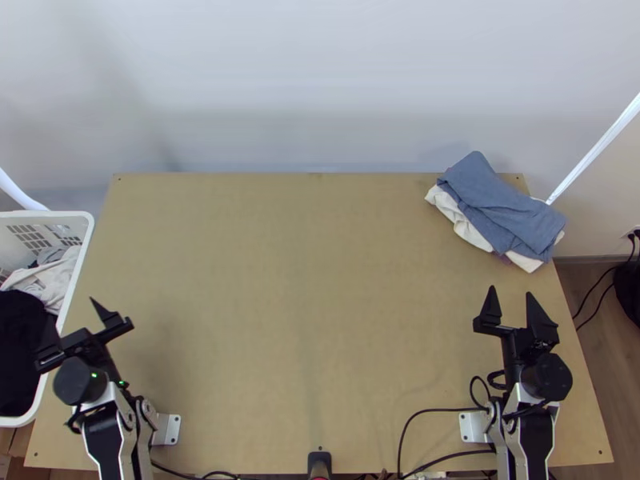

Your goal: Fold the t-shirt

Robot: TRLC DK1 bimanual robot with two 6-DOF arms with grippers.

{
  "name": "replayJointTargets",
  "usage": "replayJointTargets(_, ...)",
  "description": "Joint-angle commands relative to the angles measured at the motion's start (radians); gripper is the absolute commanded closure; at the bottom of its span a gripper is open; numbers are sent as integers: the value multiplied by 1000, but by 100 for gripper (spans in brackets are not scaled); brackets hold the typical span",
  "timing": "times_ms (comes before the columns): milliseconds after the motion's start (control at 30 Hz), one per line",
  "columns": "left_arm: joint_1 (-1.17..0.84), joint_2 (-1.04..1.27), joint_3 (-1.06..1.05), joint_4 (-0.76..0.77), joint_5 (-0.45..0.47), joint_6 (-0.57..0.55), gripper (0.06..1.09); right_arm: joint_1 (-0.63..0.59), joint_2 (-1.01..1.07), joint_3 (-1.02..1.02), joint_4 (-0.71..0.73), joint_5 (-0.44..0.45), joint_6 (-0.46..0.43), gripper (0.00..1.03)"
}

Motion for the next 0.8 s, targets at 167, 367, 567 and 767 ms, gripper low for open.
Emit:
replayJointTargets(167, 107, 336, 553, -274, 97, -177, 10, 6, -6, -6, -14, 8, 14, 5)
replayJointTargets(367, 268, 640, 872, -475, 231, -203, 10, 6, -6, -6, -14, 8, 12, 5)
replayJointTargets(567, 529, 959, 1085, -664, 406, -110, 10, 6, -6, -6, -14, 8, 12, 4)
replayJointTargets(767, 699, 1244, 1180, -739, 412, 67, 10, 6, -6, -6, -14, 8, 14, 4)
